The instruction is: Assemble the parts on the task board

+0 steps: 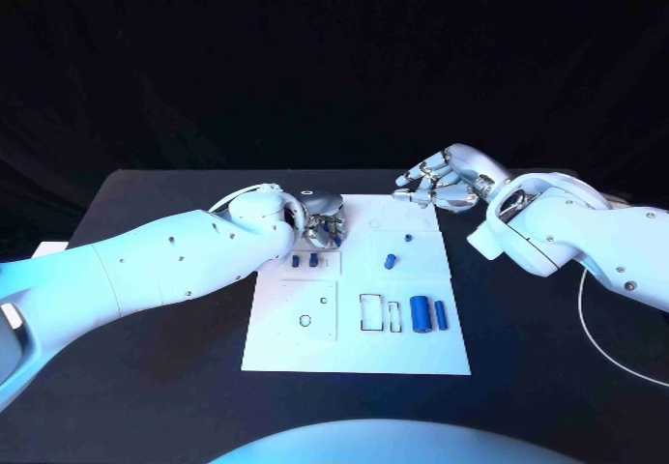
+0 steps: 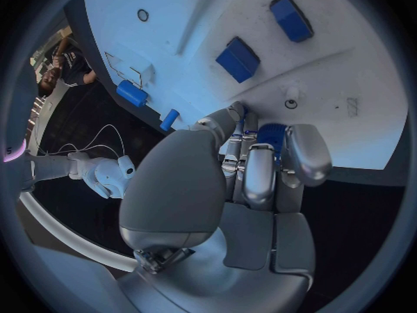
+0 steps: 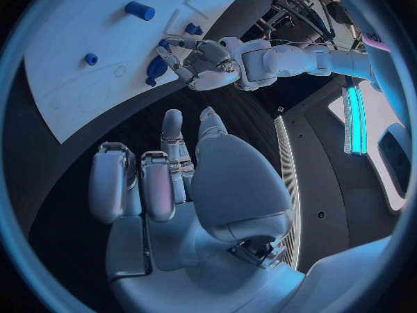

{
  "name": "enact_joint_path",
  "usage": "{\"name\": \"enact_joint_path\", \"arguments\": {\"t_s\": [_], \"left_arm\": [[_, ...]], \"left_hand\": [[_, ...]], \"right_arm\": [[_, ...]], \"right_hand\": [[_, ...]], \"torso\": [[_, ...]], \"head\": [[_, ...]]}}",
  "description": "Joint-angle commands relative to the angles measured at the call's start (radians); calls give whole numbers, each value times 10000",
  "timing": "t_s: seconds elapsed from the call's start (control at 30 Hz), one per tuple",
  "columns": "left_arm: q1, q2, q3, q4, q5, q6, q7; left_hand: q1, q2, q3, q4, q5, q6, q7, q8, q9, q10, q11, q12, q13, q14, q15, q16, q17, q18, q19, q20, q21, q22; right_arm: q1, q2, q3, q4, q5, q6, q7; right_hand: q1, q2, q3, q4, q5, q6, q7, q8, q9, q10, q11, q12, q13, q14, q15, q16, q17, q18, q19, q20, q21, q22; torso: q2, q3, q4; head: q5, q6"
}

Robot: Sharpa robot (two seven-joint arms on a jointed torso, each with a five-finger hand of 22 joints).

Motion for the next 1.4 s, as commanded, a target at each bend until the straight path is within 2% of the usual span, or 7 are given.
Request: {"name": "enact_joint_path", "arguments": {"t_s": [0.03, 0.37, 0.57, 0.87, 1.03, 1.17, 1.4], "left_arm": [[-52, 26, -32, -14, 124, 129, 48], [-52, 21, -29, -73, 104, -38, -106], [-56, -171, 49, 205, 326, -325, -125], [-40, -1028, 496, 949, 1949, -412, -214], [-13, -1611, 642, 1185, 2593, -275, -268], [-8, -1843, 666, 1182, 2733, -57, -322], [-15, -1973, 632, 1054, 2699, 230, -362]], "left_hand": [[-52, 112, 113, -45, -15, 149, -13, 47, 19, 161, -49, 19, 20, 206, -65, -18, -76, -113, 246, -73, 65, 39], [-48, 193, 415, -299, -90, 429, -10, 51, 36, 499, -102, -34, 52, 194, -114, -14, -185, -147, 268, -130, 247, 178], [-132, 151, 516, -385, -97, 421, 33, -23, 11, 493, -69, -141, 37, 188, -92, -10, -232, -152, 263, -128, 252, 196], [-352, 111, 573, -388, -111, 421, 79, -107, -13, 471, -25, -273, 19, 179, -57, -6, -297, -154, 254, -107, 241, 208], [-393, 86, 590, -410, -111, 410, 91, -139, -22, 449, -10, -320, 11, 176, -46, -3, -313, -155, 253, -99, 244, 215], [-449, 58, 592, -415, -115, 396, 99, -170, -30, 431, 4, -359, 4, 172, -35, -5, -339, -154, 249, -91, 234, 215], [-499, 37, 586, -414, -119, 398, 101, -187, -33, 431, 9, -379, 3, 168, -29, -6, -360, -157, 249, -84, 247, 227]], "right_arm": [[-7, 15, 0, -1, -38, 144, 87], [-7, 23, 0, -2, -38, 150, 90], [-10, 43, 0, -19, -38, 154, 100], [-28, 60, -1, -53, -20, 157, 107], [-52, 48, -2, -72, -9, 160, 106], [-68, 38, -4, -78, -6, 163, 105], [-92, 30, -4, -83, -3, 167, 105]], "right_hand": [[45, 60, 12, -69, 61, 76, -9, 20, 11, -41, -1, 19, -11, 632, -57, -55, 845, -90, -37, -15, -53, -6], [54, 70, 11, -70, 62, 93, -13, 28, 15, -37, -4, 21, -13, 631, -59, -61, 838, -89, -38, -16, -54, -8], [54, 70, 11, -70, 62, 93, -13, 28, 15, -37, -4, 21, -13, 631, -59, -61, 838, -89, -38, -16, -54, -8], [54, 70, 11, -70, 62, 93, -13, 28, 15, -37, -4, 21, -13, 631, -59, -61, 838, -89, -38, -16, -54, -8], [54, 70, 11, -70, 62, 93, -13, 28, 15, -37, -4, 21, -13, 631, -59, -61, 838, -89, -38, -16, -54, -8], [54, 70, 11, -70, 62, 93, -13, 28, 15, -37, -4, 21, -13, 631, -59, -61, 838, -89, -38, -16, -54, -8], [54, 70, 11, -70, 62, 93, -13, 28, 15, -37, -4, 21, -13, 631, -59, -61, 838, -89, -38, -16, -54, -8]], "torso": [[0, 0, 4], [-1, -2, -3], [0, -9, -8], [-16, 8, 20], [-25, 10, 59], [-30, 8, 88], [-24, 5, 67]], "head": [[-5, 5], [0, 10], [-16, 31], [-71, 59], [-74, 42], [-83, 39], [-34, 31]]}}
